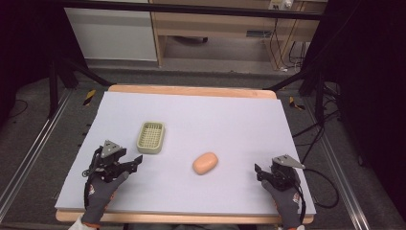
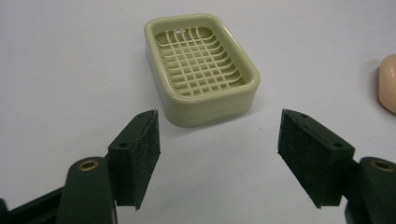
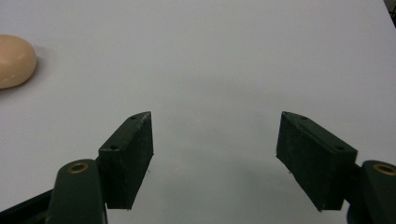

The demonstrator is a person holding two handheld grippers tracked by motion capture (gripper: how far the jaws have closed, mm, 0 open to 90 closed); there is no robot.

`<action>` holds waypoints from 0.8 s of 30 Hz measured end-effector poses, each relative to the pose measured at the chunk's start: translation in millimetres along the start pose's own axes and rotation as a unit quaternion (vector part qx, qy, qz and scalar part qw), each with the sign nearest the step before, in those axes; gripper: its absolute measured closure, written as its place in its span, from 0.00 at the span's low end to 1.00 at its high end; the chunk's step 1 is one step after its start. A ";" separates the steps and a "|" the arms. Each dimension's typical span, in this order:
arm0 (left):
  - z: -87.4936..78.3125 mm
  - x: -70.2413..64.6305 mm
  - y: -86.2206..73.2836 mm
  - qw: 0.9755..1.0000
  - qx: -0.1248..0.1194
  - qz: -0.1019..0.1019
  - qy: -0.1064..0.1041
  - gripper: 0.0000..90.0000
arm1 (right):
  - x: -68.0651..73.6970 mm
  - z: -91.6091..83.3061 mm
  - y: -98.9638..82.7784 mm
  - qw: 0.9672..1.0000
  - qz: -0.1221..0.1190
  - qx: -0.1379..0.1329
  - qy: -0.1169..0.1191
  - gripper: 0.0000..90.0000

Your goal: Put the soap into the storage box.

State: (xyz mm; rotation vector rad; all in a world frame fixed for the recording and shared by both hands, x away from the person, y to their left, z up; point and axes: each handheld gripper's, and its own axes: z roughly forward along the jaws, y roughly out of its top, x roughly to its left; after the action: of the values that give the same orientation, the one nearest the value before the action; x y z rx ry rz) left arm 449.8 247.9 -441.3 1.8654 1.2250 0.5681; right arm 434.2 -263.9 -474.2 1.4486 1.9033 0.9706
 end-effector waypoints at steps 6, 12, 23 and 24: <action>0.2 -5.1 2.0 1.000 0.001 0.007 -0.004 0.31 | 0.2 0.2 0.1 1.000 0.000 -0.001 0.001 0.30; 0.4 -10.6 5.0 1.000 0.001 0.014 -0.009 0.30 | 0.4 -0.1 0.1 1.000 0.001 -0.001 0.002 0.30; 2.3 -23.0 9.1 0.999 0.003 0.028 -0.023 0.28 | 0.4 0.0 0.1 1.000 -0.001 -0.002 0.000 0.30; 2.3 -23.0 9.1 0.999 0.003 0.028 -0.023 0.27 | 0.4 0.0 0.1 1.000 -0.001 -0.002 0.000 0.30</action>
State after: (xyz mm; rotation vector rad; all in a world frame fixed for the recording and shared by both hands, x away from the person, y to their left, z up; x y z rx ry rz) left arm 446.6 224.4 -433.7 1.9128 1.1487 0.5503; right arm 434.1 -263.5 -474.1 1.4456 1.9013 0.9721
